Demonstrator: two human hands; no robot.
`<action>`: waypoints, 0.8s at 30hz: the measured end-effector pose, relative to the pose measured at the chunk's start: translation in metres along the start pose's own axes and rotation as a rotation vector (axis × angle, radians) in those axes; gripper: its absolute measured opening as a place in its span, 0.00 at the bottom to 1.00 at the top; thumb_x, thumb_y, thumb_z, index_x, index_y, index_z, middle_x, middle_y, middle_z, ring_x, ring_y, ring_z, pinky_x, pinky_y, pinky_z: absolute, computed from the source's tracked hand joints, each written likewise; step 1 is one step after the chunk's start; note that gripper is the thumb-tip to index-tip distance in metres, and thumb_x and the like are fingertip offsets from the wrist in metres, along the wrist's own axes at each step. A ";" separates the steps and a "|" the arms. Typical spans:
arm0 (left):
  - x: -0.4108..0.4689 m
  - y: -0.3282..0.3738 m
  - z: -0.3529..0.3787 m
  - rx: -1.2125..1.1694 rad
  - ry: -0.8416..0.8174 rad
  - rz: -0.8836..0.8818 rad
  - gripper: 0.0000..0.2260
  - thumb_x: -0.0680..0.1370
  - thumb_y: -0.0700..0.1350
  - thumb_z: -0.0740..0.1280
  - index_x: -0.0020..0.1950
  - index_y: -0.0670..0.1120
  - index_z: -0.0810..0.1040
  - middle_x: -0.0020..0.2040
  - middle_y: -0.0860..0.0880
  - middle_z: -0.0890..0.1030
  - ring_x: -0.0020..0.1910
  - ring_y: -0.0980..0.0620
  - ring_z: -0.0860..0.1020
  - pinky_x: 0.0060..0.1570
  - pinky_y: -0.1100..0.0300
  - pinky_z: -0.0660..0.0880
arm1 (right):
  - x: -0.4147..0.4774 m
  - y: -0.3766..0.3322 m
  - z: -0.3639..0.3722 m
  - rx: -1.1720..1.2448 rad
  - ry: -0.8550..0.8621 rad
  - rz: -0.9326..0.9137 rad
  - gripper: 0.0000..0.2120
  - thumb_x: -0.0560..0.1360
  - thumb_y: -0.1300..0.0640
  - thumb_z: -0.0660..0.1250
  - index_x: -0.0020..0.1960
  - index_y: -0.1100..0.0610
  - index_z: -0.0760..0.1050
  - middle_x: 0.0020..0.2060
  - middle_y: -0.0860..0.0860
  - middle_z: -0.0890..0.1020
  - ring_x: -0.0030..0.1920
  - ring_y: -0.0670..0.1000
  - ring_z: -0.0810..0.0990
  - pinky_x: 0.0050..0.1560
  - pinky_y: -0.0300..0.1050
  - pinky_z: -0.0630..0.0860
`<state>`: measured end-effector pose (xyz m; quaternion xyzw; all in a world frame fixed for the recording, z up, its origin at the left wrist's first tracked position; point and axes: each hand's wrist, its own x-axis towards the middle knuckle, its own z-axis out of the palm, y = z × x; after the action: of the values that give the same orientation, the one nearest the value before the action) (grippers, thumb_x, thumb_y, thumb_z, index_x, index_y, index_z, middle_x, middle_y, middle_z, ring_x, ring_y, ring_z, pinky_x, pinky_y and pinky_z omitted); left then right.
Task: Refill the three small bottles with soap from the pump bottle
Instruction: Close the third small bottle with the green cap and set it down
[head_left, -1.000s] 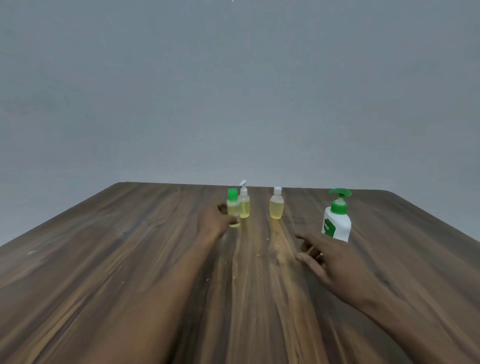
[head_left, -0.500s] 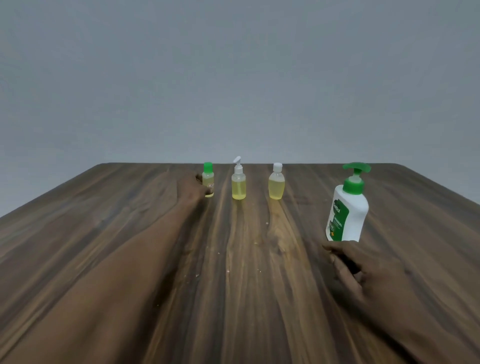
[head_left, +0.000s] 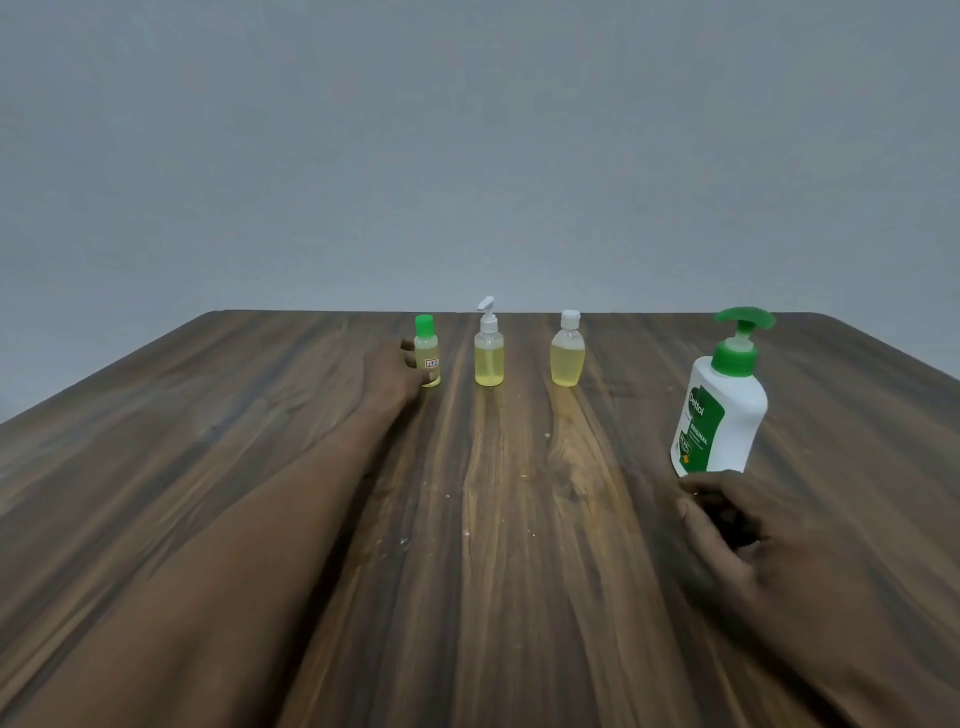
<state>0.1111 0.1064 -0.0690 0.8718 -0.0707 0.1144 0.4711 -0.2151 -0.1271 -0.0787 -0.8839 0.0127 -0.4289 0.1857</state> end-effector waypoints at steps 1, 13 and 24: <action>0.000 0.000 0.000 0.000 -0.006 0.002 0.19 0.71 0.36 0.77 0.61 0.39 0.80 0.55 0.42 0.85 0.56 0.45 0.83 0.53 0.57 0.74 | 0.001 0.000 -0.001 0.011 0.062 0.046 0.05 0.69 0.56 0.72 0.44 0.54 0.81 0.32 0.45 0.79 0.36 0.45 0.75 0.40 0.23 0.68; -0.032 0.013 -0.038 0.338 -0.049 0.002 0.36 0.73 0.45 0.78 0.75 0.33 0.65 0.70 0.34 0.74 0.69 0.37 0.73 0.63 0.51 0.69 | 0.039 0.024 -0.005 0.030 -0.082 0.579 0.43 0.65 0.42 0.79 0.73 0.55 0.64 0.62 0.53 0.77 0.60 0.58 0.78 0.55 0.55 0.75; -0.166 0.047 -0.067 0.195 -0.271 0.000 0.22 0.77 0.39 0.74 0.70 0.39 0.76 0.65 0.42 0.79 0.67 0.46 0.76 0.60 0.63 0.70 | 0.075 0.043 0.022 -0.023 -0.066 0.529 0.13 0.72 0.51 0.74 0.51 0.59 0.80 0.45 0.56 0.85 0.44 0.57 0.83 0.41 0.46 0.74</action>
<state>-0.0686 0.1393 -0.0393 0.9208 -0.1219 0.0021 0.3704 -0.1451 -0.1740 -0.0493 -0.8656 0.2419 -0.3361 0.2816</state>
